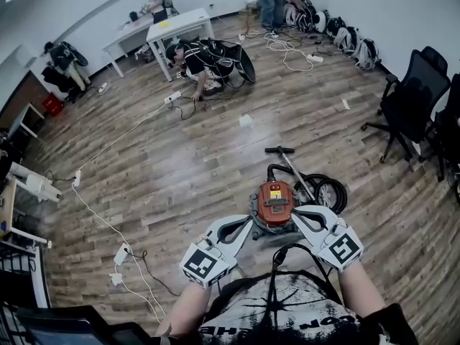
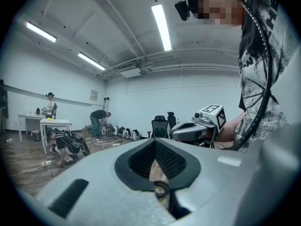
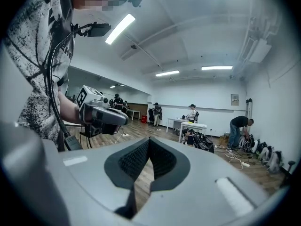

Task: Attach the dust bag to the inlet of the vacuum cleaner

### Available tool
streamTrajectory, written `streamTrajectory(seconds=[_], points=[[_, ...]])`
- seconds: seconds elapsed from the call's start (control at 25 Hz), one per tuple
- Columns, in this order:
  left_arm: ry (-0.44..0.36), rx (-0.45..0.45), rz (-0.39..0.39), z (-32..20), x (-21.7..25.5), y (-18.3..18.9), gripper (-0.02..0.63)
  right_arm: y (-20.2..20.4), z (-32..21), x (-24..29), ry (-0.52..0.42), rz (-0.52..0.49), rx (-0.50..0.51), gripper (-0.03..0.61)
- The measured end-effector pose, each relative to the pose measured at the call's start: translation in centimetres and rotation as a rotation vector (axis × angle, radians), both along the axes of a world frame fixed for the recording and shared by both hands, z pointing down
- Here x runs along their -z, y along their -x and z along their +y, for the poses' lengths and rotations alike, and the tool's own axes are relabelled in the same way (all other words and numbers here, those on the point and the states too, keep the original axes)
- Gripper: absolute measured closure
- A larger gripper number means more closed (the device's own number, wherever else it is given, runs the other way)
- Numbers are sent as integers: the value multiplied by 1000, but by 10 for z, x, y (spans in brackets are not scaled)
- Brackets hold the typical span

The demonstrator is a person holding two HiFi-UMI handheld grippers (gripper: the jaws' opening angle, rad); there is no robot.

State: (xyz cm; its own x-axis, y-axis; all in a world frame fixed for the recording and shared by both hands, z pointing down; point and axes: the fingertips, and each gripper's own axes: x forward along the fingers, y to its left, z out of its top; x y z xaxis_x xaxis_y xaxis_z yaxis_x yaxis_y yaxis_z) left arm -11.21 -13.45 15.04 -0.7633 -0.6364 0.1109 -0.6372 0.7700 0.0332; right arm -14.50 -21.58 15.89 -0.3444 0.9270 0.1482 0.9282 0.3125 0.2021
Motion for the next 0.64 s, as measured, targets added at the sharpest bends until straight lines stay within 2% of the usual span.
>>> streamTrajectory(seconds=[0.2, 0.32, 0.48, 0.64], points=[[11, -10, -9, -5, -1, 4, 612, 4, -6, -1, 3, 0, -1, 574], [9, -18, -44, -10, 4, 7, 612, 5, -9, 0, 5, -4, -4, 574], [5, -20, -26, -14, 2, 8, 612, 5, -12, 3, 15, -4, -8, 574], [-1, -31, -45, -23, 7, 11, 612, 9, -19, 2, 15, 14, -37, 574]])
